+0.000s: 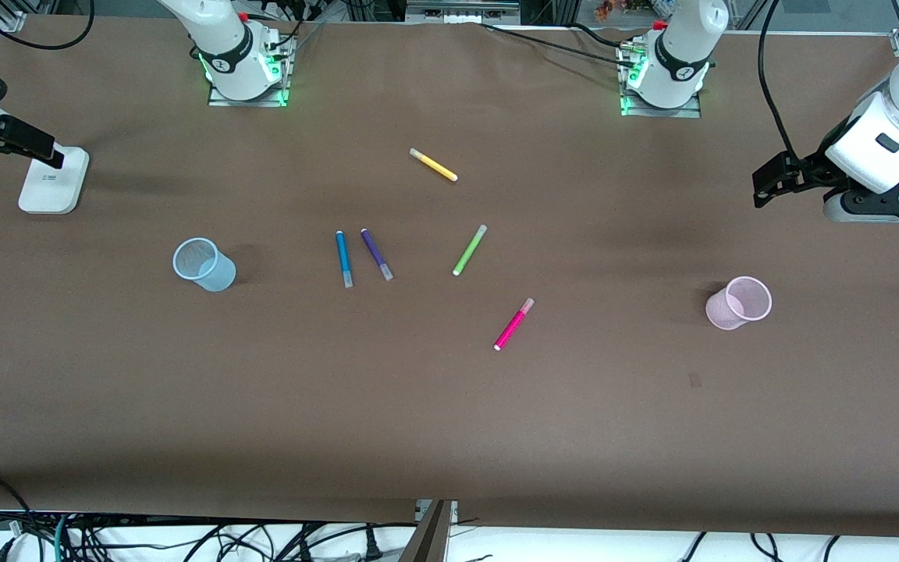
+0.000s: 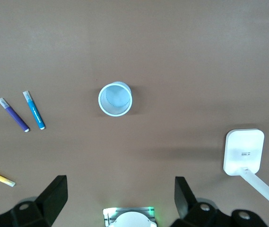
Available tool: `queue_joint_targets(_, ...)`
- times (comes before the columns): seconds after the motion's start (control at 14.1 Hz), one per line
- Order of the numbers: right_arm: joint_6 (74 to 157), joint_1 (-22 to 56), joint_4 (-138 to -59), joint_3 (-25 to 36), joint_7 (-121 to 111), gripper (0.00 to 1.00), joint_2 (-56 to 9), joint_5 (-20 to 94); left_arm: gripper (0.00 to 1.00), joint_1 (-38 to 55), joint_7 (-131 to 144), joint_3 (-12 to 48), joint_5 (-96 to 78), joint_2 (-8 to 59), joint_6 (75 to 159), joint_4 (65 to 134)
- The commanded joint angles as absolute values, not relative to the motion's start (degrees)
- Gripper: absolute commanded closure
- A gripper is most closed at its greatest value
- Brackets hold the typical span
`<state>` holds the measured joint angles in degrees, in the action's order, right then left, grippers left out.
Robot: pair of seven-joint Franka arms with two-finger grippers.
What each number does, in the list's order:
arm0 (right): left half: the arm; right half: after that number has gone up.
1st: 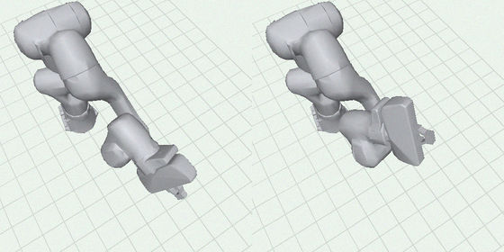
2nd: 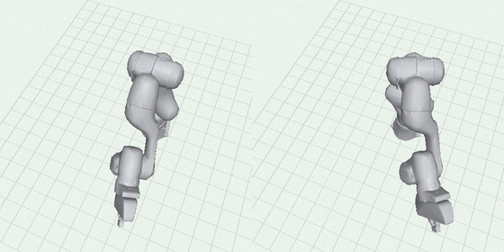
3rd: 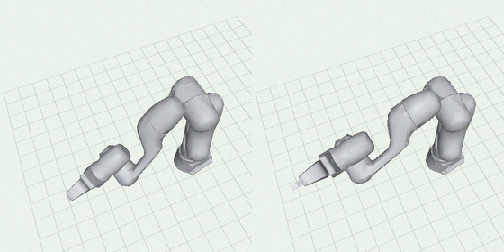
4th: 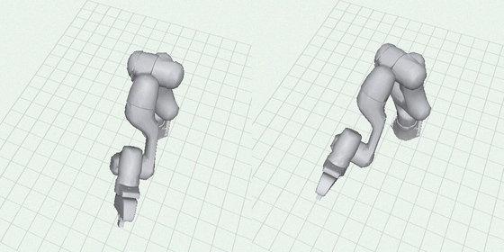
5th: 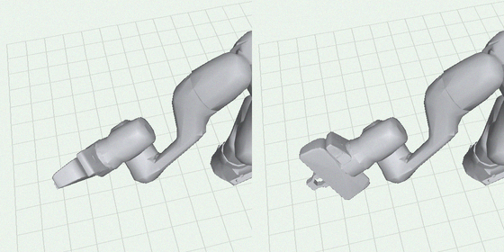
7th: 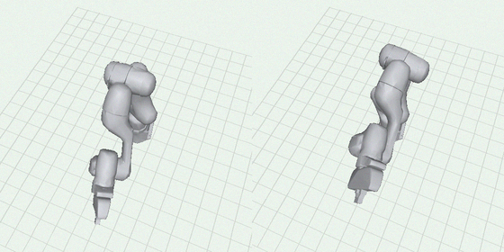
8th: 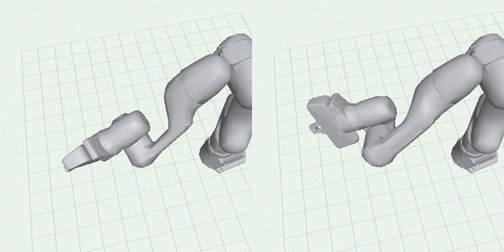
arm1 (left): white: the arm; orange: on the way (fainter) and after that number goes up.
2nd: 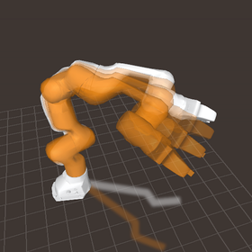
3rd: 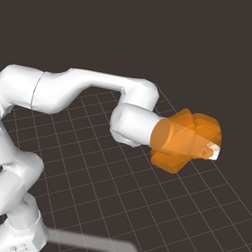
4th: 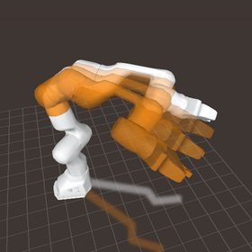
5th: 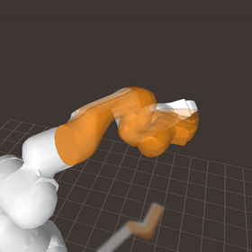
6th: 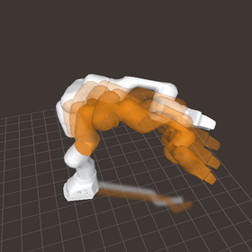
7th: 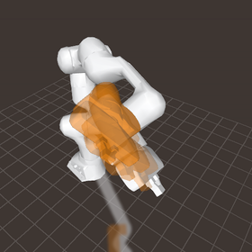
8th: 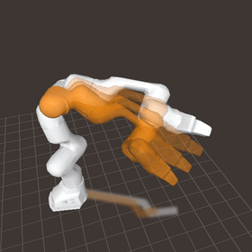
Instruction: Place pink and blue markers in matching cups
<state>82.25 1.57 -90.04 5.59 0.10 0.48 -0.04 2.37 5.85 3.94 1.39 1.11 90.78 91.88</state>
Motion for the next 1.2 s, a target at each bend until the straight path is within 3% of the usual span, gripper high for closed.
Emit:
queue_joint_targets(0.0,80.77,0.97,-88.07,5.45,-0.70,0.00,-0.53,1.23,0.00,2.72,4.57,3.60,0.62,0.97,90.00,91.58)
queue_joint_targets(0.35,81.82,1.84,-88.24,4.84,-0.35,0.00,-2.36,1.23,0.00,2.72,4.66,3.60,0.62,0.97,90.00,91.50)
queue_joint_targets(0.71,85.50,9.03,-88.59,4.04,-0.18,0.00,-12.81,2.28,0.00,2.90,4.83,3.69,0.01,2.89,89.04,91.58)
queue_joint_targets(1.13,99.38,19.15,-89.91,4.04,5.71,0.00,-24.86,3.34,0.00,3.69,4.48,6.94,-0.17,10.79,87.54,91.06)
